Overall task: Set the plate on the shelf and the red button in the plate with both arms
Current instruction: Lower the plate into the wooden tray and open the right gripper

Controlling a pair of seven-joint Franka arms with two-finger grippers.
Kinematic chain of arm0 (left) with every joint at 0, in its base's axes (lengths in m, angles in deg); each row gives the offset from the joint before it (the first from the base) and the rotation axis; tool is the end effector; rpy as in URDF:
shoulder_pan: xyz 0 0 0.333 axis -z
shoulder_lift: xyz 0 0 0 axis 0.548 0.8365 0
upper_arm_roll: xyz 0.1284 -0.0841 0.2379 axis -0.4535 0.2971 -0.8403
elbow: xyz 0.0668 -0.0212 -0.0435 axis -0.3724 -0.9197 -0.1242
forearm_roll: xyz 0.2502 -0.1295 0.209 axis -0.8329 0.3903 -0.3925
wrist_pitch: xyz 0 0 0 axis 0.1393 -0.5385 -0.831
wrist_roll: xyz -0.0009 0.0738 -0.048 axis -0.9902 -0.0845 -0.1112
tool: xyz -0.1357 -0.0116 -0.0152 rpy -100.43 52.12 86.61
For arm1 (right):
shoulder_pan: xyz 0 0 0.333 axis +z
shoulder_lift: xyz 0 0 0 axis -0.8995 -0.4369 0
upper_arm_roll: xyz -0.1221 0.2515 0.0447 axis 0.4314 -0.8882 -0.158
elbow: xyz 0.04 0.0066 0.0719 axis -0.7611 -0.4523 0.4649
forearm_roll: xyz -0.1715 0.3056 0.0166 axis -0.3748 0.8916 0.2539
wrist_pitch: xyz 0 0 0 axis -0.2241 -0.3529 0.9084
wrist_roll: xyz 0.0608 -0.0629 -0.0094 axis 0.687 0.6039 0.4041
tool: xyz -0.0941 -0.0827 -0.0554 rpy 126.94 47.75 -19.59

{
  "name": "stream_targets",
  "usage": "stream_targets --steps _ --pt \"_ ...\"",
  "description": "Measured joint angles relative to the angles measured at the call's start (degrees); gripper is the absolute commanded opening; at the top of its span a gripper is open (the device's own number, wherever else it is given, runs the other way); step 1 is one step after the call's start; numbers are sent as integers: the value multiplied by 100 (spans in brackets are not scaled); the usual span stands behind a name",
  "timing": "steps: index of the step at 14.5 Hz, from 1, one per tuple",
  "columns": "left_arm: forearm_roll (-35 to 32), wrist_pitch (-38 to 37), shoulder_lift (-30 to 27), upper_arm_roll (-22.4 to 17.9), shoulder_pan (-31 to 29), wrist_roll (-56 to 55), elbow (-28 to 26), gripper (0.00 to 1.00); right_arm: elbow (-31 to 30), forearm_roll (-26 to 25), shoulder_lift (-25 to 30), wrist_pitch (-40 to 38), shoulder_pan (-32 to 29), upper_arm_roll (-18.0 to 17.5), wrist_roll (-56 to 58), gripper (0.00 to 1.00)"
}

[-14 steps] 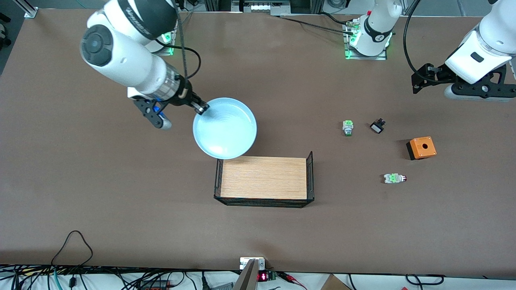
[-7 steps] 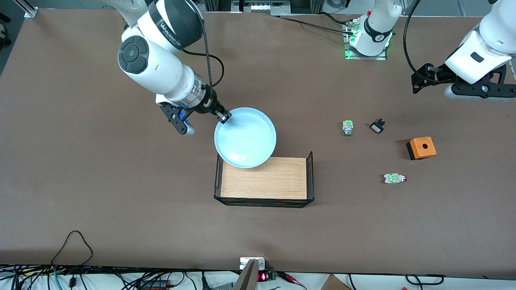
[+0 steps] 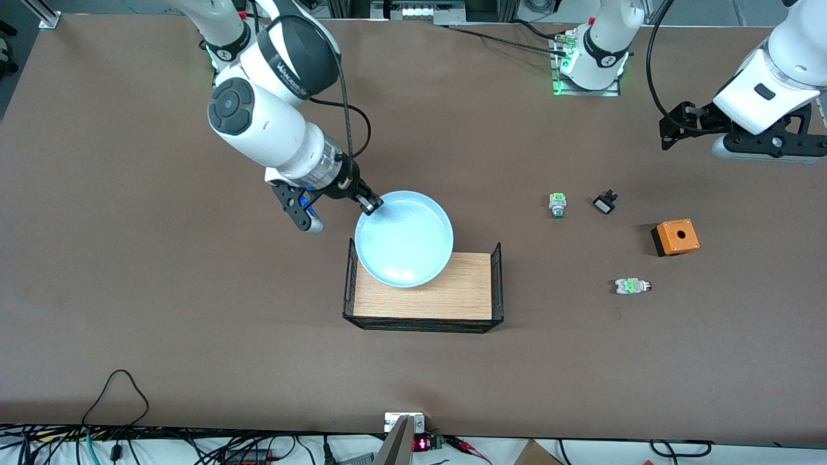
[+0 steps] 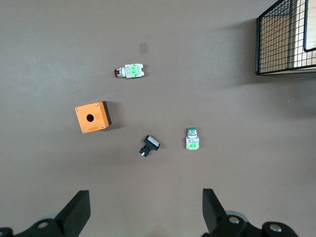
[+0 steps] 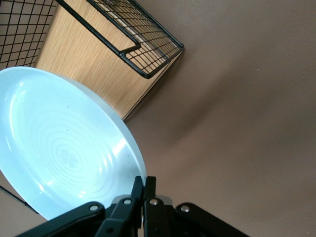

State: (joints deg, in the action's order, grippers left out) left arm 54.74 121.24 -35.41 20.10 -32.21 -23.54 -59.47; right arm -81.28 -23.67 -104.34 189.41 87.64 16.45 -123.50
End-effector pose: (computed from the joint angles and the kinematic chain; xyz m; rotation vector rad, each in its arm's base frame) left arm 0.4879 -0.0634 0.5511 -3.0899 0.0980 0.0893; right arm 0.5280 0.3778 0.4056 -2.5090 1.1784 0.2562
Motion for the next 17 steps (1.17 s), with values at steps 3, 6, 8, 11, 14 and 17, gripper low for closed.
stream_targets --steps 3,6,8,11,14,17 --pt "0 -14 0 0 0 0 0 100 4 0 -117 104 16 1 0 0" --pt "0 -16 0 0 0 0 0 100 5 0 -223 295 68 0 0 0" --pt "0 -17 0 0 0 0 0 100 5 0 -294 422 120 1 -1 0" --pt "0 -17 0 0 0 0 0 100 6 -1 -374 502 173 1 -1 0" --pt "0 -17 0 0 -2 0 0 100 7 -3 -444 521 179 24 0 0" --pt "0 -17 0 0 -2 0 0 100 7 -5 -486 525 172 83 82 0"
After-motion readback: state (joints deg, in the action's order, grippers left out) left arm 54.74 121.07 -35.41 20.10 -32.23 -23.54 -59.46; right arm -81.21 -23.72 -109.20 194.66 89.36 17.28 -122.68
